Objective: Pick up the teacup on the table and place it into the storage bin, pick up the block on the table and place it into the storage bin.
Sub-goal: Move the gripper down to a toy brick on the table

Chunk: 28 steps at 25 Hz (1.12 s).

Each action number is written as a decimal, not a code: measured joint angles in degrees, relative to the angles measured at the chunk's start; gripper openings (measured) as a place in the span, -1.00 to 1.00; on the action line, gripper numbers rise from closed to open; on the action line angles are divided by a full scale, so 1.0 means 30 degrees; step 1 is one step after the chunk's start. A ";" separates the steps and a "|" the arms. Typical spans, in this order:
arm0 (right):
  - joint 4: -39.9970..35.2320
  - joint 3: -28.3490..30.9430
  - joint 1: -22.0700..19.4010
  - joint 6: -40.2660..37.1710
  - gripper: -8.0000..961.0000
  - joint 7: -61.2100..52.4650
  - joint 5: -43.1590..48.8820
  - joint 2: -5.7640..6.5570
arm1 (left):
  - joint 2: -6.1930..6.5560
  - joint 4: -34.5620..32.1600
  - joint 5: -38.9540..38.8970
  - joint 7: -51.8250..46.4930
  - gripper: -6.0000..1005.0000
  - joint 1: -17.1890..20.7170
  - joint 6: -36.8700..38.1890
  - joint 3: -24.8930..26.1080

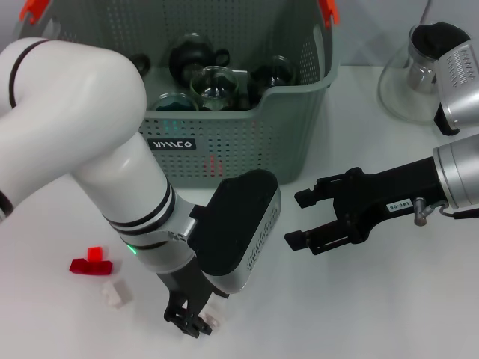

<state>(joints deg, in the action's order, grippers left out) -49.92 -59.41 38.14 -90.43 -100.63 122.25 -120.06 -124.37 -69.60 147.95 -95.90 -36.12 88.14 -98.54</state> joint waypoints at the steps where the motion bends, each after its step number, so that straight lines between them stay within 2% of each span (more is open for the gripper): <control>1: 0.0000 0.0006 0.0000 -0.0001 0.80 0.0000 0.0001 0.0000 | 0.0000 0.0064 -0.0002 -0.0003 0.14 -0.0006 -0.0007 0.0002; 3: 0.0000 0.0013 0.0000 0.0010 0.80 0.0000 0.0001 0.0000 | 0.0000 0.0165 -0.0006 -0.0005 0.14 -0.0034 -0.0017 0.0004; 14: 0.0000 0.0030 -0.0029 0.0029 0.80 0.0000 -0.0009 0.0001 | 0.0000 0.0322 -0.0042 -0.0035 -0.29 -0.0106 -0.0025 0.0005; 20: 0.0000 0.0030 -0.0029 0.0028 0.80 0.0000 -0.0026 0.0001 | 0.0000 0.0336 -0.0043 -0.0105 -0.30 -0.0088 -0.0025 0.0030; 28: 0.0000 0.0060 -0.0084 0.0028 0.80 0.0000 -0.0030 0.0000 | 0.0001 0.0313 -0.0009 -0.0260 -0.52 -0.0089 -0.0025 0.0112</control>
<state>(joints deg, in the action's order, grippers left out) -49.92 -59.23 37.89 -90.35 -100.63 122.17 -120.06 -124.37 -68.66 147.93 -96.69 -36.38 88.06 -98.20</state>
